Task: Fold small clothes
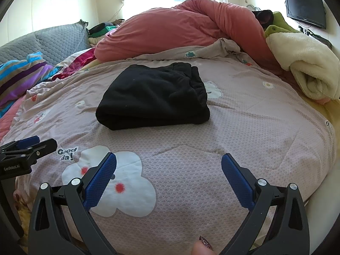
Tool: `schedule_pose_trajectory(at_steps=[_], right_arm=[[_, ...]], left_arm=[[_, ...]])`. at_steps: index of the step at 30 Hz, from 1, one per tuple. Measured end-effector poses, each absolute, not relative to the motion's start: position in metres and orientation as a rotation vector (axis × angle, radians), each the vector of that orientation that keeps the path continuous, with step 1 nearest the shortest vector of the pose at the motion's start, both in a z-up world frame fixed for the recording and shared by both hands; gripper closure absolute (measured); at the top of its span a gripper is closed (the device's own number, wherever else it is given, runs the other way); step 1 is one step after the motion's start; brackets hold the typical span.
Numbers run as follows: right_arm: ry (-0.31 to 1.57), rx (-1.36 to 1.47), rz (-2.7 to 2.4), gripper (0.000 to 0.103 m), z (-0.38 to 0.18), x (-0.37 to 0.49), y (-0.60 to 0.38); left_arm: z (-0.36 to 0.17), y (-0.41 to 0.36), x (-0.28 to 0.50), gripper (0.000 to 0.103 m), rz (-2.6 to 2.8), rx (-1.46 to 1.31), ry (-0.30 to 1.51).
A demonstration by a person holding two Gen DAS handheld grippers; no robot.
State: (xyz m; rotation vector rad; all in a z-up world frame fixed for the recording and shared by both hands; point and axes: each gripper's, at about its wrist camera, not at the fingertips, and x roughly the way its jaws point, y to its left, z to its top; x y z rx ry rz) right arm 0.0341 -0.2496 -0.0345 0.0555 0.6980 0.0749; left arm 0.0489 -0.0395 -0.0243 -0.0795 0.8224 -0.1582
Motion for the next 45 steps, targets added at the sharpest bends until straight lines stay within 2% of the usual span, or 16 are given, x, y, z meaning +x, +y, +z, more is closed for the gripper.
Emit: schedule_pose_trajectory(at_steps=[45], right_arm=[[0.716, 0.056, 0.070, 0.005, -0.0397, 0.0332, -0.2458]], left_arm=[[-0.0234, -0.0406, 0.0465, 0.010, -0.126, -0.041, 0.834]])
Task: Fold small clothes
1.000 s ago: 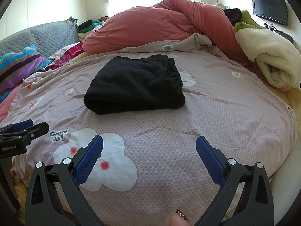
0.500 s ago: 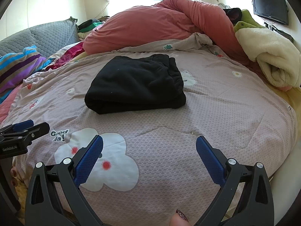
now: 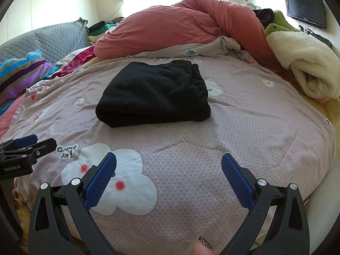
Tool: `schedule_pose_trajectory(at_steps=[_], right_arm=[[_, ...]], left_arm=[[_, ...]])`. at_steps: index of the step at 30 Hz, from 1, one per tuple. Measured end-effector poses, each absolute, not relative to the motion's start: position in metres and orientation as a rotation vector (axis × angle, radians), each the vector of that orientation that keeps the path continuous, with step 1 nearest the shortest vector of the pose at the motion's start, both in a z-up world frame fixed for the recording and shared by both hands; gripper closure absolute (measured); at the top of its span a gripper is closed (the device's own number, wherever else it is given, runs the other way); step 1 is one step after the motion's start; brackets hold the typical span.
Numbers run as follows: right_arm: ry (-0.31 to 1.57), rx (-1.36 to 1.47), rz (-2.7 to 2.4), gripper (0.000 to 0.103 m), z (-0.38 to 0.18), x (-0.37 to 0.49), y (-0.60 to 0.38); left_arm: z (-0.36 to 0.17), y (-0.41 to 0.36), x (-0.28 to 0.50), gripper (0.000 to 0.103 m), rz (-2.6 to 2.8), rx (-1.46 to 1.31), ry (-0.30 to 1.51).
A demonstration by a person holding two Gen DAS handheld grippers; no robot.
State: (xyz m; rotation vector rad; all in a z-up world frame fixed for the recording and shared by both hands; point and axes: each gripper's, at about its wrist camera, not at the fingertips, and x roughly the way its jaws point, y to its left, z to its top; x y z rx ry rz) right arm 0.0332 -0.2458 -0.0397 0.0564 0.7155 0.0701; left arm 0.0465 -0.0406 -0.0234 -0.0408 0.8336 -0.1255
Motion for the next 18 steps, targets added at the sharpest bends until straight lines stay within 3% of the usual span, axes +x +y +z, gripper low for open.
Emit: schedule_pose_trajectory(at_steps=[18], right_arm=[[0.722, 0.058, 0.059, 0.005, -0.0400, 0.0304, -0.2485]], left_arm=[[-0.0254, -0.0439, 0.0458, 0.010, -0.123, -0.027, 0.852]])
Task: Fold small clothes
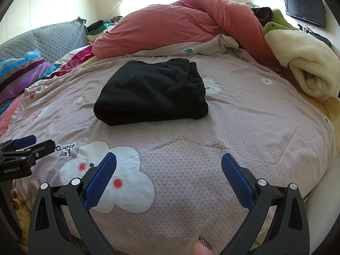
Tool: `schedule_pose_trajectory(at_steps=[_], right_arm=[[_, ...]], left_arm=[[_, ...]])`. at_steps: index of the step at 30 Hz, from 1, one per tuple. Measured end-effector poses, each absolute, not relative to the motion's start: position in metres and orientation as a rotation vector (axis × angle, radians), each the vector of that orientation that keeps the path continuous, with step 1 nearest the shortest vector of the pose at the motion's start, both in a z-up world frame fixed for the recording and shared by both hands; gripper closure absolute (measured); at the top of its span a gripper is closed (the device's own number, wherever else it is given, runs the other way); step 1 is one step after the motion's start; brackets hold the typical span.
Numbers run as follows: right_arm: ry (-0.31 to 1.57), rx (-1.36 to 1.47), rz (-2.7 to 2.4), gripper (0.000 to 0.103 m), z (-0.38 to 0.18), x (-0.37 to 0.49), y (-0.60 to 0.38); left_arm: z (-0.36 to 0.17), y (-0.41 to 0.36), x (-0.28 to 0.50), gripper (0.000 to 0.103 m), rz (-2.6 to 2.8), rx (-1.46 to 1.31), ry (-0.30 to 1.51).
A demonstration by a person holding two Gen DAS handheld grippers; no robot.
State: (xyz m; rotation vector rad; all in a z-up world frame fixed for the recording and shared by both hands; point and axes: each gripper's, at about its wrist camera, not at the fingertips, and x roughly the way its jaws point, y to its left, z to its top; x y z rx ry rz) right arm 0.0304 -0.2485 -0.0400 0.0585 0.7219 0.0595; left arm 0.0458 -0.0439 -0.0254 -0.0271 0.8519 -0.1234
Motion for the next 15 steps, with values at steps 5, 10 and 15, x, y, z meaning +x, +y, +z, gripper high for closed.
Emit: schedule_pose_trajectory(at_steps=[5, 10, 15], right_arm=[[0.723, 0.059, 0.054, 0.005, -0.040, 0.031, -0.250], [0.726, 0.067, 0.036, 0.005, -0.042, 0.030, -0.253], [0.746, 0.080, -0.004, 0.005, -0.043, 0.028, -0.263]], left_arm=[[-0.026, -0.044, 0.046, 0.010, -0.127, -0.030, 0.858], [-0.026, -0.045, 0.045, 0.010, -0.124, -0.018, 0.854], [-0.025, -0.045, 0.043, 0.010, -0.097, 0.006, 0.850]])
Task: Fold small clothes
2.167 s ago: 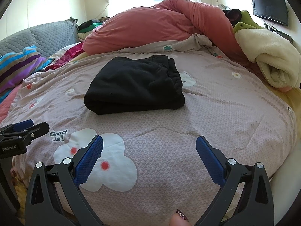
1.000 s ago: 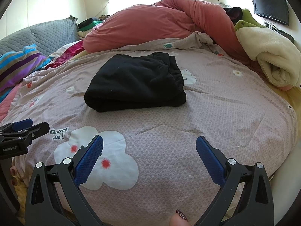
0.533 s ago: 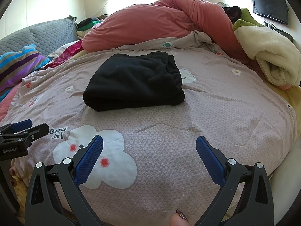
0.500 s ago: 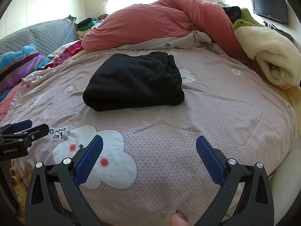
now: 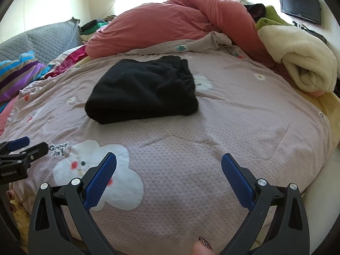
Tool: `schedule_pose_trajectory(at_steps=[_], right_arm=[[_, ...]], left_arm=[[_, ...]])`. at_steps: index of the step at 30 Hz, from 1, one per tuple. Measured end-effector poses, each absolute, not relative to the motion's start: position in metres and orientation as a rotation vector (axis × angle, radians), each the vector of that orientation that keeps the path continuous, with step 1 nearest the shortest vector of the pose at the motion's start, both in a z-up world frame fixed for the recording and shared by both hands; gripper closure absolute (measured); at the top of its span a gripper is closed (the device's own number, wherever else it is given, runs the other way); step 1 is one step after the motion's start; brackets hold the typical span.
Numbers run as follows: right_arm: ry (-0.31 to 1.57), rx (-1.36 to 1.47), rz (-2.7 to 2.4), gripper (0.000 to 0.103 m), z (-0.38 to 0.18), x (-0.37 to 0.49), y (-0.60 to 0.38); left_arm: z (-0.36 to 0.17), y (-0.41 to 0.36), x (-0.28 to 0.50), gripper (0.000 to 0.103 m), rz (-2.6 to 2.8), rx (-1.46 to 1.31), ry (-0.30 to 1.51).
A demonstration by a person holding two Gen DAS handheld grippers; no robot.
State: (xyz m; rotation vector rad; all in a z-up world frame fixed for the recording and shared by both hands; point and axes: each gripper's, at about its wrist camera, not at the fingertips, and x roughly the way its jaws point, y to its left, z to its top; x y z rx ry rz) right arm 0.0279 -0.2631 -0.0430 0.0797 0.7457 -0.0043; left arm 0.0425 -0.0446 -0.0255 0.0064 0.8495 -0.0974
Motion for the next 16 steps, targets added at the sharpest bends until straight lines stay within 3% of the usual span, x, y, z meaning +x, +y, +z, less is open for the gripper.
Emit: schedule_pose_trajectory(at_steps=[7, 16], right_arm=[[0.749, 0.172, -0.284, 0.005, -0.041, 0.011, -0.351], [0.771, 0.333, -0.923, 0.005, -0.058, -0.040, -0.561]], left_arm=[[-0.019, 0.004, 0.061, 0.010, -0.073, -0.157, 0.886], [0.009, 0.194, 0.118, 0.010, 0.369, -0.261, 0.886]])
